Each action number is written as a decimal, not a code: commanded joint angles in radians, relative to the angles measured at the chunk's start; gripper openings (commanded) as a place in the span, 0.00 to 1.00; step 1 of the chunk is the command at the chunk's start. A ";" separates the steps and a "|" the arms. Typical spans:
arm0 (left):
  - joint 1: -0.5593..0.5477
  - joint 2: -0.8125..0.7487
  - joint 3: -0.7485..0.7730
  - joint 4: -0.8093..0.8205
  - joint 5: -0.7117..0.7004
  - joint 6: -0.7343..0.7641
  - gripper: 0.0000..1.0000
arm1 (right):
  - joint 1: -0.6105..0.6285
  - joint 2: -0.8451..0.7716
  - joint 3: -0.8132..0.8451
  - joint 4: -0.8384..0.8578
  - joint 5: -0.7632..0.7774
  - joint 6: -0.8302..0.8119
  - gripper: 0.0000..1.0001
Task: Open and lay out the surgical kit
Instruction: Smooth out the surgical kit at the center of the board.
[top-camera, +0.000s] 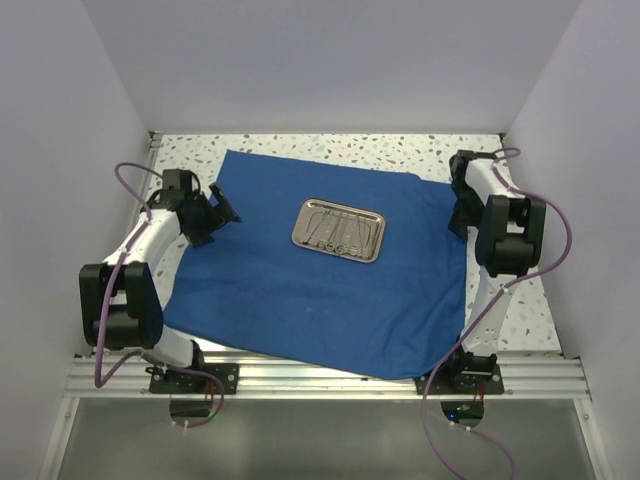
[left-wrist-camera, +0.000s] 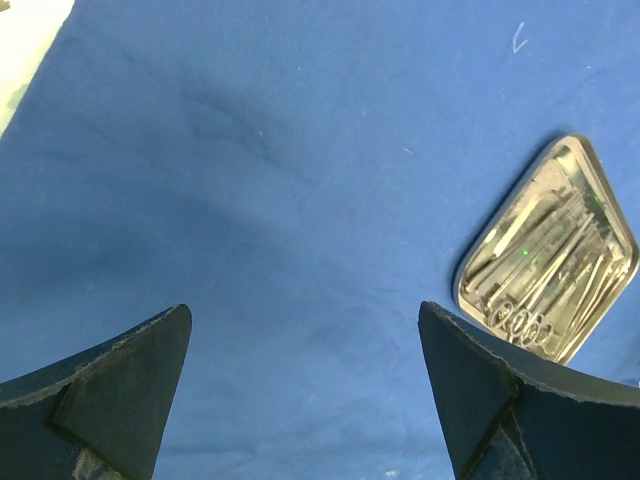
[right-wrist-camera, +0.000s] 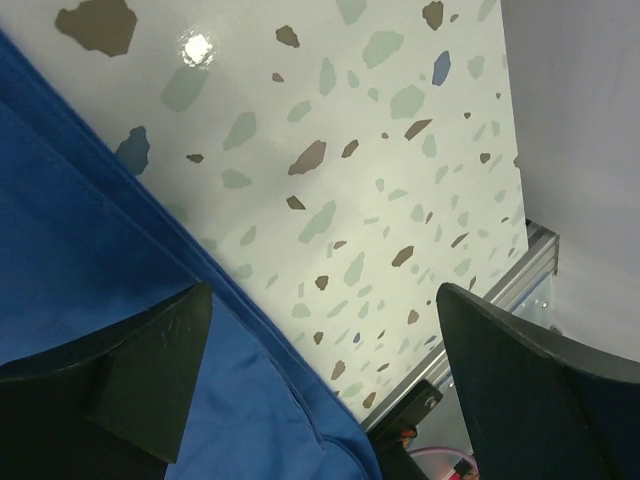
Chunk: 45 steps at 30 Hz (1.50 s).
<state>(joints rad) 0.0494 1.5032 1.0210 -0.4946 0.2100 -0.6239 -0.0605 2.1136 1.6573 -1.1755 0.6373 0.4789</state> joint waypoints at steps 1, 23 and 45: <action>-0.010 0.037 0.066 0.051 0.016 0.018 1.00 | 0.027 -0.041 0.058 -0.056 -0.020 0.036 0.98; 0.081 0.735 0.870 -0.116 -0.107 0.187 1.00 | -0.012 -0.060 -0.062 0.295 -0.386 0.221 0.98; 0.092 0.894 0.884 -0.087 0.133 0.142 0.00 | -0.018 0.302 0.258 0.226 -0.382 0.152 0.00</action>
<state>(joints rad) 0.1356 2.3451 1.8931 -0.5831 0.2489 -0.4538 -0.0605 2.3009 1.8942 -1.0489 0.2897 0.6392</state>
